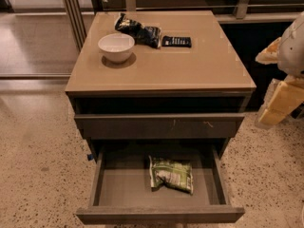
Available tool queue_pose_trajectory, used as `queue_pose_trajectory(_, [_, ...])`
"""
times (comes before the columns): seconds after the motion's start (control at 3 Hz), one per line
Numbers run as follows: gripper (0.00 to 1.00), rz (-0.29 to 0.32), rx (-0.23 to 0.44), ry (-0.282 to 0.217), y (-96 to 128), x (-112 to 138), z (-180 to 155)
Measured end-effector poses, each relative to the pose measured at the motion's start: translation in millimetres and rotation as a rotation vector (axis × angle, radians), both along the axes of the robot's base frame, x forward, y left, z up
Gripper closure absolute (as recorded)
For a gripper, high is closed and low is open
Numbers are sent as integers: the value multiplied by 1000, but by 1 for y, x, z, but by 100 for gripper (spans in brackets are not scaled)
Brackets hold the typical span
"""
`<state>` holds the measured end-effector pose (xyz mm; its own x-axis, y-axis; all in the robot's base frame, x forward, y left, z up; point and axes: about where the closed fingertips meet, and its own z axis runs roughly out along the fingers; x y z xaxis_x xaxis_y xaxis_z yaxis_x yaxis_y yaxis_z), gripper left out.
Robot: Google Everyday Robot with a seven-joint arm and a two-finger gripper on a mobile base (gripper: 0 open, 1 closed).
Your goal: Pick green jalapeno chip bag from middle drawer and place on counter
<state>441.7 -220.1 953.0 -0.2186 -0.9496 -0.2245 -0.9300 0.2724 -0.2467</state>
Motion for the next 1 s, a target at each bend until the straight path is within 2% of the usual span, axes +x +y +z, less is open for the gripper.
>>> queue_pose_trajectory(0.33, [42,8,83,47,-4,1,-79])
queue_pose_trajectory(0.67, [65,7,207,103,0,4,-169])
queue_pose_trajectory(1.0, [88,3,221,107,0,8,-181])
